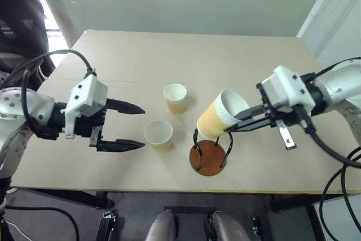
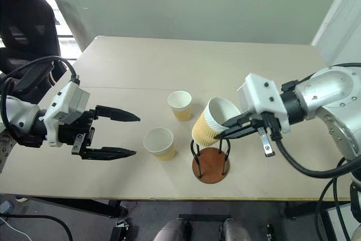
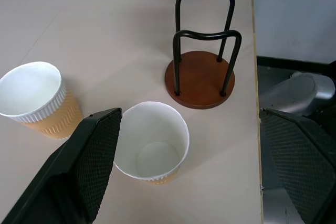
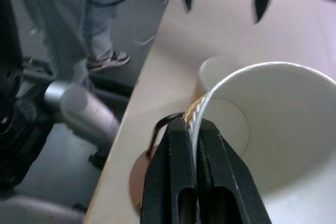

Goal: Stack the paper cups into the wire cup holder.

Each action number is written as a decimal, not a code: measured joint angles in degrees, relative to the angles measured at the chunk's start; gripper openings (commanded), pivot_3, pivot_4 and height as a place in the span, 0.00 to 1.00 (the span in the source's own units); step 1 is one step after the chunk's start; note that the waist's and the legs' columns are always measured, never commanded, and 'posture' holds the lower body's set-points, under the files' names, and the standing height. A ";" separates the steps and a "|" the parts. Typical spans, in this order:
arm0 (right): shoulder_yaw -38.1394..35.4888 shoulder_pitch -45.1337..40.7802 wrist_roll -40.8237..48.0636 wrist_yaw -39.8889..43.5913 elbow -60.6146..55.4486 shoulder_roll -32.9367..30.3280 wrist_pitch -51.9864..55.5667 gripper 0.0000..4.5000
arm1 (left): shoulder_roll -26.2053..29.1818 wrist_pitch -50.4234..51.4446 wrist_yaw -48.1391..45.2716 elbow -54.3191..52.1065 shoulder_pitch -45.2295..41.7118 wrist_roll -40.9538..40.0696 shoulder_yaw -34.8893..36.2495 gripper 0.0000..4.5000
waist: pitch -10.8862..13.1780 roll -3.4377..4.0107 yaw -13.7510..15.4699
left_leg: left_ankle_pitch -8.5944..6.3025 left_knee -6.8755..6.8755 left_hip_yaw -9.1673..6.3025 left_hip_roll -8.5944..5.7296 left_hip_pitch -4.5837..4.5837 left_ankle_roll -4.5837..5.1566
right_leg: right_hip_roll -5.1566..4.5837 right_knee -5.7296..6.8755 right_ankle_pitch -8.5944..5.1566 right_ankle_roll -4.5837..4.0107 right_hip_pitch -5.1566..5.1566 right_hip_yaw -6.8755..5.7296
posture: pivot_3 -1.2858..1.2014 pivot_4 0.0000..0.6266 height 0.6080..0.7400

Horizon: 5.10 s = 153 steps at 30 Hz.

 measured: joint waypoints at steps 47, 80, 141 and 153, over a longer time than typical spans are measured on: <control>-19.83 8.28 1.56 2.45 10.83 -9.62 1.78 0.99 | -0.01 -14.47 -10.07 8.01 -11.63 19.31 -20.74 1.00 | 0.00 -0.01 0.55 | -0.08 -0.07 -0.01 0.00 -0.07 -0.17 | -0.01 -0.02 0.01 -0.14 -0.12 0.00 | 0.52 0.24 1.00; -37.55 23.43 14.48 -7.95 -0.77 -15.98 10.38 1.00 | -8.66 -22.14 -12.85 21.30 -22.87 19.23 -34.64 0.00 | 0.00 -0.01 0.59 | -0.18 0.14 0.00 -0.05 -0.20 0.12 | 0.01 -0.08 -0.11 0.62 0.05 0.05 | 0.52 0.24 1.00; -55.98 34.53 23.99 -15.83 -6.93 -15.76 12.46 1.00 | -26.64 -37.70 -13.14 30.62 -58.49 1.42 -63.60 0.71 | 0.05 0.20 1.43 | -0.84 1.75 0.18 -0.30 -0.78 1.15 | -0.16 -0.23 -0.16 1.89 0.42 0.25 | 0.52 0.24 1.00; -55.39 34.65 23.12 -15.48 -6.30 -15.81 10.67 1.00 | -28.55 -37.58 -13.14 32.58 -57.60 3.52 -59.83 0.99 | 0.04 0.23 1.44 | -0.92 1.96 0.18 -0.30 -0.91 1.23 | -0.16 -0.24 -0.09 1.98 0.42 0.25 | 0.52 0.24 1.00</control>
